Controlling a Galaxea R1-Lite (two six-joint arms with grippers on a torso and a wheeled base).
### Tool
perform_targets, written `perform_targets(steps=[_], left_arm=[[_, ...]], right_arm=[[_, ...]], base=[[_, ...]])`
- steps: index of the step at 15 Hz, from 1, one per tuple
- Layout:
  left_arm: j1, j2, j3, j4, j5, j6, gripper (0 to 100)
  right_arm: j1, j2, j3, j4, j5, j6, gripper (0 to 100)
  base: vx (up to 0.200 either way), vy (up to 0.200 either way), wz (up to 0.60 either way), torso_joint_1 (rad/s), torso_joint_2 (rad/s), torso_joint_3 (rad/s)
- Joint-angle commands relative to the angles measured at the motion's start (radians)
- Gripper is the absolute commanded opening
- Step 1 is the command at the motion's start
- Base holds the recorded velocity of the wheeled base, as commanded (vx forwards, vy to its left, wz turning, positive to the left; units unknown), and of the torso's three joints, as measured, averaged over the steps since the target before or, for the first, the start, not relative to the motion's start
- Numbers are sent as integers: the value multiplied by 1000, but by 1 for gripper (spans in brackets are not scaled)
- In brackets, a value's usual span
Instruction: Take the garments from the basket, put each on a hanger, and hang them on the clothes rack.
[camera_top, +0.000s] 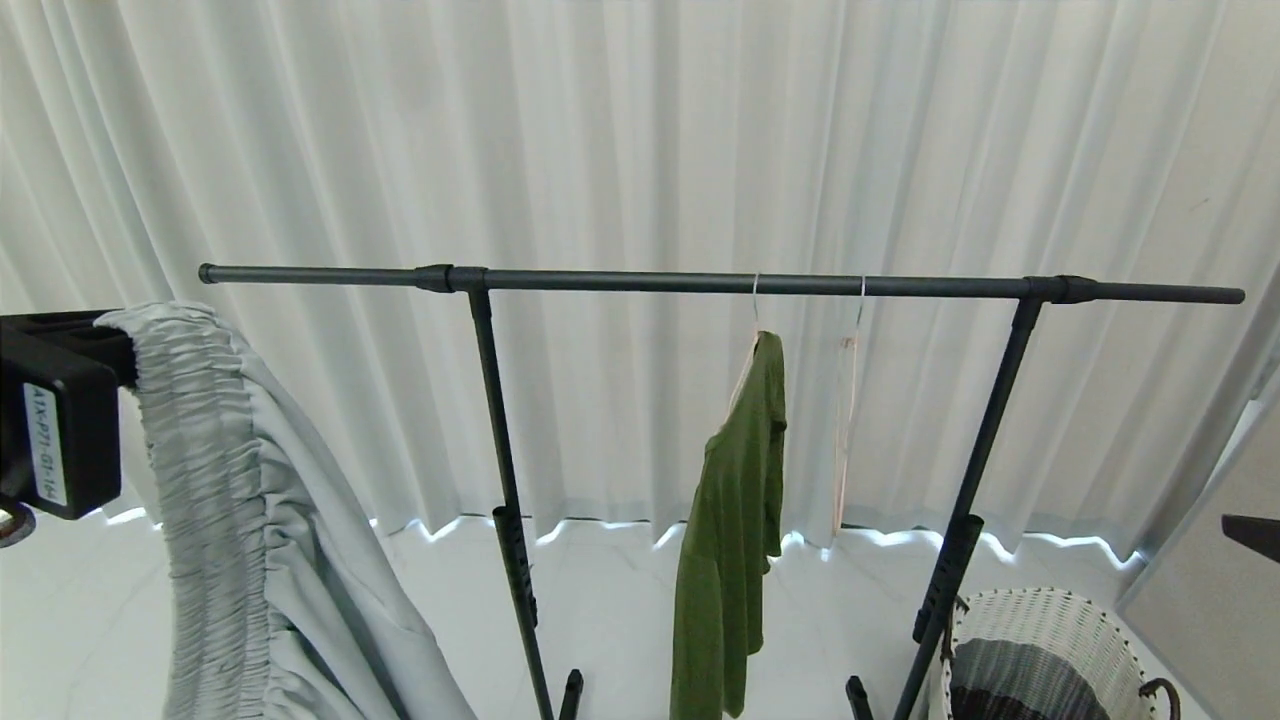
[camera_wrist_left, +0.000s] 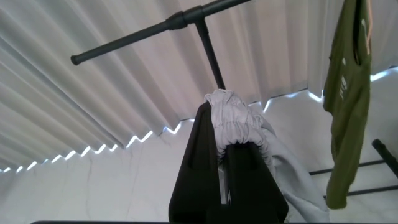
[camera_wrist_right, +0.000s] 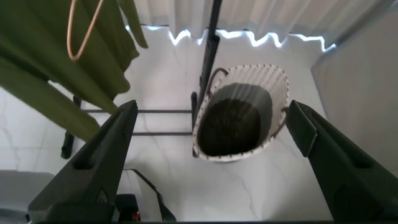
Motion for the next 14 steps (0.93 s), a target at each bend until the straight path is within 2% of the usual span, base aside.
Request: perform_targets(steps=[1, 11, 13, 14], left_arm=[[0, 4, -1, 0, 0, 0, 0], [23, 19, 3, -24, -1, 0, 0], [23, 14, 33, -24, -1, 0, 0], [23, 5, 58, -26, -1, 0, 0]], right_arm=[[17, 2, -3, 1, 0, -1, 100], [34, 10, 3, -1, 3, 1, 100], [52, 27, 6, -1, 10, 7, 100], [88, 39, 6, -6, 12, 21, 100]], base=[[200, 0, 0, 2, 2, 2], [200, 0, 0, 2, 3, 2], [0, 0, 0, 0, 0, 0], [0, 0, 0, 0, 0, 0]])
